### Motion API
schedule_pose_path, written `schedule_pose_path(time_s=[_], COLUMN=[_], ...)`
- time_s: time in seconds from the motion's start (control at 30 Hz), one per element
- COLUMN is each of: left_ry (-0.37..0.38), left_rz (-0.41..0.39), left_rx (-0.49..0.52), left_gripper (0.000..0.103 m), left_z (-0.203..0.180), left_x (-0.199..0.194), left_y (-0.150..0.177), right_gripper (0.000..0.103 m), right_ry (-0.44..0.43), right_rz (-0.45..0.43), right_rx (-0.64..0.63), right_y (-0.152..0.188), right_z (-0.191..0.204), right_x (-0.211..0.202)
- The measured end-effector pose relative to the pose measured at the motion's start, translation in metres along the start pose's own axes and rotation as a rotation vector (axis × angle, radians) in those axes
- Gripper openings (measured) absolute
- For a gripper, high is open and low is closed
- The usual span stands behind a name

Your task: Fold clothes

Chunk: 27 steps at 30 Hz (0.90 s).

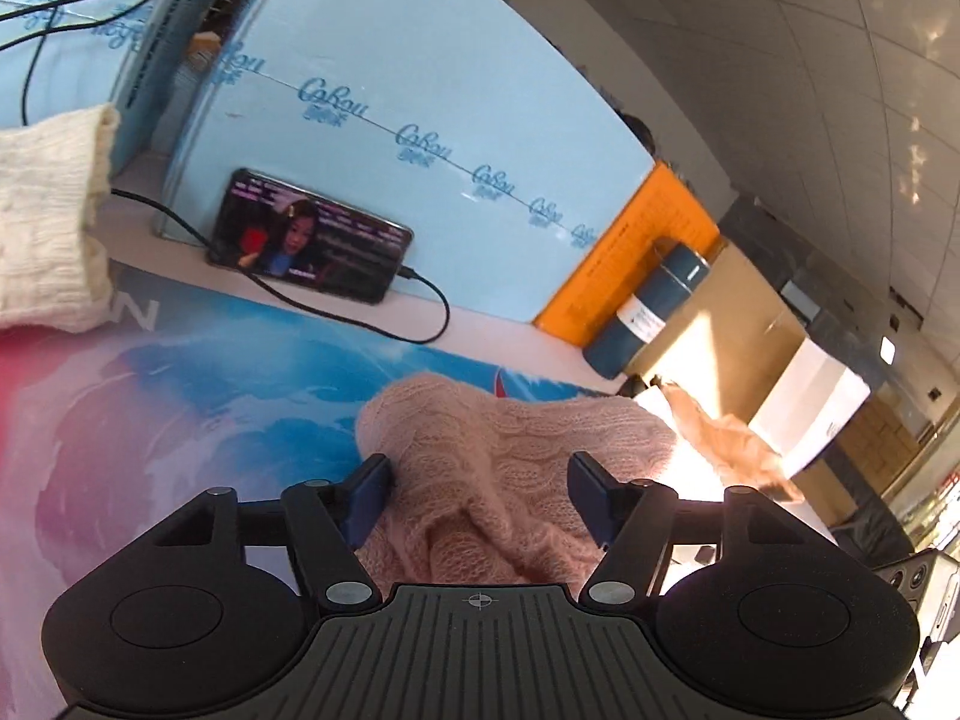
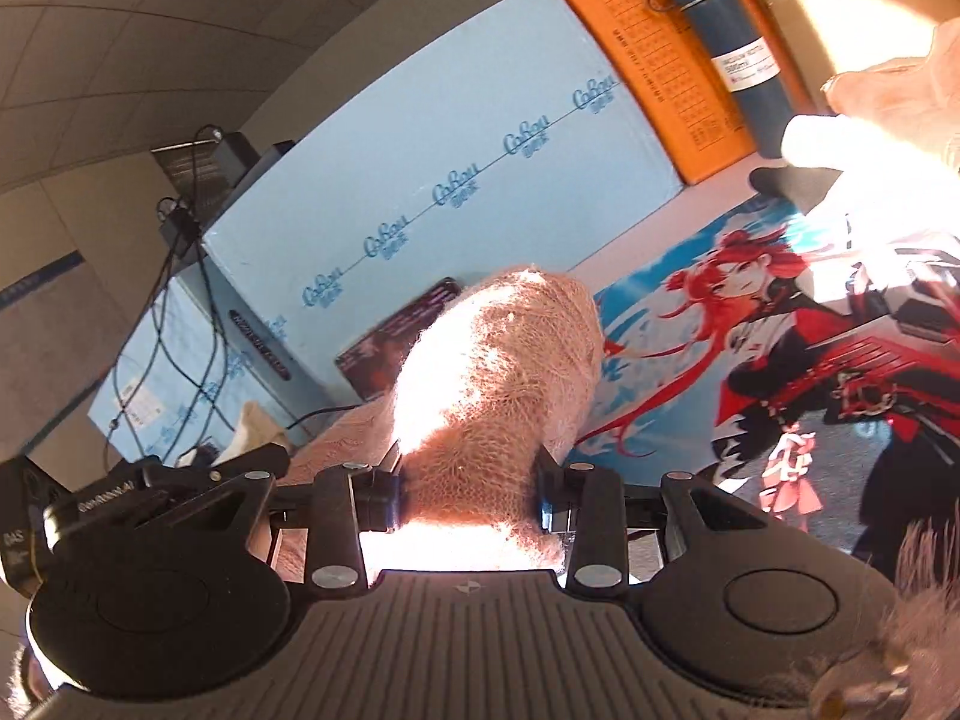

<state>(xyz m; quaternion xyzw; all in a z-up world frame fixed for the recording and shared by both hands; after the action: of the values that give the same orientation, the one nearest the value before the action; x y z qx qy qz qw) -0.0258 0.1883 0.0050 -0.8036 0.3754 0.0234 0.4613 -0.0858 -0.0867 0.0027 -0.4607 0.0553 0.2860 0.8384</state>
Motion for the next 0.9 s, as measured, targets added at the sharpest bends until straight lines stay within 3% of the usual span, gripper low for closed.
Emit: schedule_pose_path(time_s=[0.1, 0.17, 0.27, 0.3, 0.33, 0.37, 0.5, 0.6, 0.7, 0.77, 0.8, 0.87, 0.9], left_ry=[0.079, 0.096, 0.115, 0.088, 0.061, 0.036, 0.003, 0.009, 0.021, 0.031, 0.04, 0.058, 0.07], left_rz=[-0.028, -0.062, -0.115, -0.133, -0.152, -0.166, -0.153, -0.141, -0.12, -0.107, -0.103, -0.092, -0.083], left_rx=[-0.022, -0.121, -0.269, -0.32, -0.37, -0.41, -0.374, -0.318, -0.303, -0.302, -0.296, -0.283, -0.265], left_gripper=[0.073, 0.077, 0.078, 0.079, 0.079, 0.079, 0.079, 0.079, 0.079, 0.079, 0.079, 0.079, 0.079], left_z=[0.012, 0.03, 0.057, 0.066, 0.075, 0.083, 0.083, 0.074, 0.071, 0.07, 0.069, 0.065, 0.062], left_x=[-0.002, -0.012, -0.028, -0.03, -0.032, -0.034, -0.029, -0.026, -0.019, -0.017, -0.017, -0.015, -0.013], left_y=[0.003, 0.001, -0.003, -0.004, -0.006, -0.007, -0.006, -0.005, -0.002, 0.002, 0.003, 0.006, 0.007], right_gripper=[0.049, 0.077, 0.085, 0.086, 0.089, 0.094, 0.098, 0.098, 0.097, 0.091, 0.077, 0.04, 0.035], right_ry=[0.109, 0.146, 0.26, 0.284, 0.266, 0.194, -0.082, -0.082, -0.021, 0.015, 0.017, 0.033, 0.025], right_rz=[-0.033, -0.084, -0.201, -0.237, -0.25, -0.212, -0.004, 0.067, 0.069, 0.068, 0.055, 0.036, 0.034], right_rx=[-0.039, -0.07, -0.196, -0.262, -0.325, -0.371, -0.491, -0.559, -0.482, -0.429, -0.395, -0.329, -0.281], right_y=[0.002, 0.0, -0.005, -0.004, -0.001, 0.003, 0.025, 0.04, 0.036, 0.033, 0.029, 0.023, 0.02], right_z=[-0.013, -0.012, 0.003, 0.014, 0.026, 0.036, 0.077, 0.098, 0.088, 0.081, 0.076, 0.064, 0.057], right_x=[-0.002, -0.007, -0.012, -0.013, -0.012, -0.007, 0.016, 0.037, 0.049, 0.057, 0.055, 0.051, 0.05])
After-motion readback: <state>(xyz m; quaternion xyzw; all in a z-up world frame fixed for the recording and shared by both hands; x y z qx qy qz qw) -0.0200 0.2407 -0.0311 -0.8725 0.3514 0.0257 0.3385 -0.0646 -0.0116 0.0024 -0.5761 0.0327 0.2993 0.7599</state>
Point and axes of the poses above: each gripper's, at about its wrist camera, not at the fingertips, and x roughly the way its jaws point, z to its left, y to its underside, the point moved 3 cm from there along x, roughly the way its jaws point, and after that the axes turned 3 degrees about y, right-handed, at the moved point
